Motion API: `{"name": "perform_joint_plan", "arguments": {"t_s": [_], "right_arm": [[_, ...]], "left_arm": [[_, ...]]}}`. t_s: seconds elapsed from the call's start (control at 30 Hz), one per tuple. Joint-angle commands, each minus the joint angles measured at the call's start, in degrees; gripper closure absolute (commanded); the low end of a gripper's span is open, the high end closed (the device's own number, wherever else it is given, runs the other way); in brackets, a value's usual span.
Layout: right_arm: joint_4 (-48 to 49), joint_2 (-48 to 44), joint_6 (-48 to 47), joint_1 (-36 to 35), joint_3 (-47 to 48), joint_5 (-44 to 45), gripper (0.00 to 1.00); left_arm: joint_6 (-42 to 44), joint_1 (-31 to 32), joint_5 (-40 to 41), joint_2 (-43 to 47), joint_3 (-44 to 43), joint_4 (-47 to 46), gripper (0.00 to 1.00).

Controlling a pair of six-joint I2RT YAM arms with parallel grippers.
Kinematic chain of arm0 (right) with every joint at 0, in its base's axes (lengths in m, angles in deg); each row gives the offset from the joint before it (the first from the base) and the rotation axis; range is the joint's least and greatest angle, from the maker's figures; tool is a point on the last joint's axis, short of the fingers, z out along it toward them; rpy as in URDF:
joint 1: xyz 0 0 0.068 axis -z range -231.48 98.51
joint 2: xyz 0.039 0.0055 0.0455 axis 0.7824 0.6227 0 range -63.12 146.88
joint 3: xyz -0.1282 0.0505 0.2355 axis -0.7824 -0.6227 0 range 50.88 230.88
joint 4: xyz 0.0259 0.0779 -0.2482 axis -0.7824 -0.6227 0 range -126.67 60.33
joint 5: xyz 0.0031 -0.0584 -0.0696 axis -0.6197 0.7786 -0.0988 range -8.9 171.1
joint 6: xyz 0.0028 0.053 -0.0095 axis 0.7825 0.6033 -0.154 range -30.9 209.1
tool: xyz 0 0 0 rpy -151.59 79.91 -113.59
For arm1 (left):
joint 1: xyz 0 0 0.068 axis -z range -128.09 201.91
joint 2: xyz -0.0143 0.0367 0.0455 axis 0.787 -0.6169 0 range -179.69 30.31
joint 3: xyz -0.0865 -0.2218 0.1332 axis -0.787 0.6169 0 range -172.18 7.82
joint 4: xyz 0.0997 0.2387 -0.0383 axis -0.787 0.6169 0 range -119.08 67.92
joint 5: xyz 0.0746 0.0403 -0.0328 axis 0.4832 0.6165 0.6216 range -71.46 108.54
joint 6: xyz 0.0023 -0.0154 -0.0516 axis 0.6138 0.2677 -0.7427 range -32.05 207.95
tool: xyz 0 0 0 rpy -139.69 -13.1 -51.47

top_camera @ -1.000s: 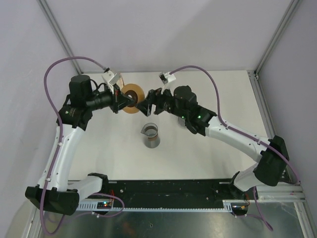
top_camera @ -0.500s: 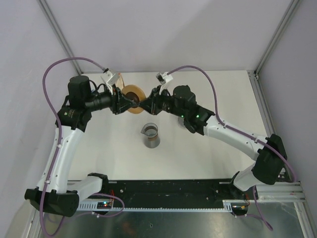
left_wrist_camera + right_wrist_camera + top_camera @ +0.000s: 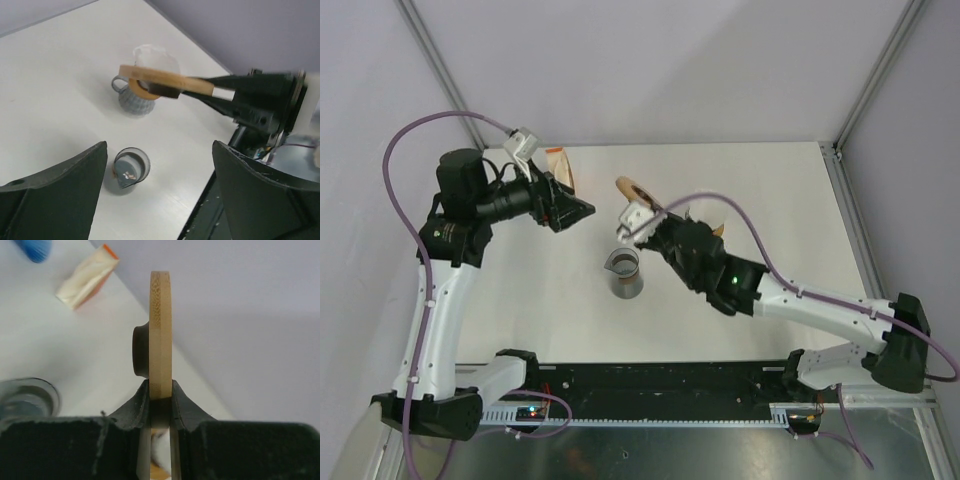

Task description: Place the coffee filter in the dripper

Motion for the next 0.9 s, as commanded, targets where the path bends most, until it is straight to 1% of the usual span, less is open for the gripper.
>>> {"name": "perform_joint_plan", "arguments": {"t_s": [0.0, 0.1, 0.2, 0.33, 0.43, 0.5, 0.57, 0.7, 0.77, 0.83, 0.87], "right_arm": [[27.03, -5.21, -35.22, -5.12, -9.68, 9.81, 1.00], [37.42, -6.08, -46.97, -6.99, -14.96, 8.05, 1.00], [45.87, -4.93, -57.17, -8.73, -17.47, 7.58, 1.00], [57.70, -1.18, -68.37, -10.43, -19.28, 6.90, 1.00], [61.34, 1.26, -73.50, -11.39, -19.48, 5.92, 1.00], [61.79, 2.57, -75.01, -11.91, -19.49, 5.19, 1.00], [62.35, 3.70, -75.95, -12.28, -19.47, 4.55, 1.00], [64.06, 4.88, -77.27, -12.43, -19.34, 4.16, 1.00], [63.97, 5.00, -77.22, -12.56, -19.26, 4.05, 1.00], [63.90, 5.05, -77.06, -12.77, -19.24, 3.97, 1.00], [63.89, 5.12, -77.06, -12.95, -19.24, 3.86, 1.00]], "left_arm": [[-11.37, -0.77, -5.69, -1.67, -4.21, 0.08, 0.10], [-17.74, -0.77, -10.44, -3.30, -4.68, 0.08, 0.09], [-22.16, -0.79, -14.52, -4.62, -4.48, 0.05, 0.08], [-24.00, -0.50, -14.67, -5.01, -3.16, -0.70, 0.06], [-25.50, -0.35, -15.02, -5.49, -1.13, -1.38, 0.08], [-26.25, -0.10, -15.58, -5.73, -0.37, -2.17, 0.12], [-26.88, 0.38, -15.98, -5.75, 0.05, -2.83, 0.21], [-27.88, 1.24, -16.95, -5.41, 1.78, -4.06, 0.45], [-28.52, 1.37, -17.49, -5.47, 2.74, -4.66, 0.63], [-28.85, 1.43, -17.82, -5.57, 3.28, -5.23, 0.76], [-28.97, 1.48, -17.94, -5.72, 3.46, -5.50, 0.81]]}}
